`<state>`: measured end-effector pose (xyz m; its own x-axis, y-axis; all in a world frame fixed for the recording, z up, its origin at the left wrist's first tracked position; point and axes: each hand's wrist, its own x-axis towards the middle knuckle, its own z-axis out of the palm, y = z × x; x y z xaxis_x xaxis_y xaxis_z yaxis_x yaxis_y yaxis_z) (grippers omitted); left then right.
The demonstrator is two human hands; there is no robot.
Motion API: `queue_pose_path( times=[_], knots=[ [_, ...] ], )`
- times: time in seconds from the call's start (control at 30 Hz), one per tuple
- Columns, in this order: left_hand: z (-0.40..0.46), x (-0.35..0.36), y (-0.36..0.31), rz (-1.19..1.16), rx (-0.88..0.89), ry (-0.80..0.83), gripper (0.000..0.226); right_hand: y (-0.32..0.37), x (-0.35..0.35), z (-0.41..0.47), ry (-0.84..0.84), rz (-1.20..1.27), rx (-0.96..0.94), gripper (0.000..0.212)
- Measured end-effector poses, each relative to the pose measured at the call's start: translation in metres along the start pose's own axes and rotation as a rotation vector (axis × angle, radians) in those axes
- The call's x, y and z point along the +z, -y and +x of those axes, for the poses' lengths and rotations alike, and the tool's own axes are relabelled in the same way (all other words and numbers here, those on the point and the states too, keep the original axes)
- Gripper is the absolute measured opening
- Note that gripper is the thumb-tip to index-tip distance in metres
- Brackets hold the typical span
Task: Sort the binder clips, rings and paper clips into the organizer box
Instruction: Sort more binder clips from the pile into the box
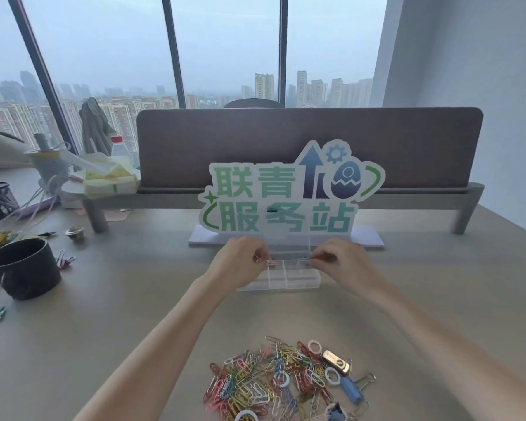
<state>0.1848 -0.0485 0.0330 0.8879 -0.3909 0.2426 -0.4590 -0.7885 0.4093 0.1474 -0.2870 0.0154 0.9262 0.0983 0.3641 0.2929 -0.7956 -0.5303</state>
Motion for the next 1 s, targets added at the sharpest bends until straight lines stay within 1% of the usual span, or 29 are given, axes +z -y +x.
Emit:
queue_pose_path(
  times=[0.13,0.23,0.33,0.5,0.77,1.0],
  knots=[
    [0.024,0.015,0.01,-0.091,-0.097,-0.02,0.01,-0.011,0.015,0.029,0.008,-0.049,0.007,0.007],
    [0.034,0.024,0.011,-0.132,-0.098,-0.032,0.011,-0.014,0.02,0.04,0.014,-0.088,-0.007,0.007],
    [0.04,0.031,0.009,-0.131,-0.101,-0.004,0.01,-0.016,0.024,0.045,0.049,-0.118,-0.008,0.008],
    [0.043,0.037,0.008,-0.089,-0.081,0.031,0.011,-0.016,0.028,0.049,0.065,-0.118,0.021,0.011],
    [0.042,0.043,0.008,-0.162,-0.106,-0.037,0.012,-0.014,0.029,0.048,0.056,-0.08,0.084,0.009],
    [0.045,0.046,0.013,-0.23,-0.142,-0.059,0.009,-0.014,0.028,0.048,0.059,-0.071,0.055,0.009]
  ],
)
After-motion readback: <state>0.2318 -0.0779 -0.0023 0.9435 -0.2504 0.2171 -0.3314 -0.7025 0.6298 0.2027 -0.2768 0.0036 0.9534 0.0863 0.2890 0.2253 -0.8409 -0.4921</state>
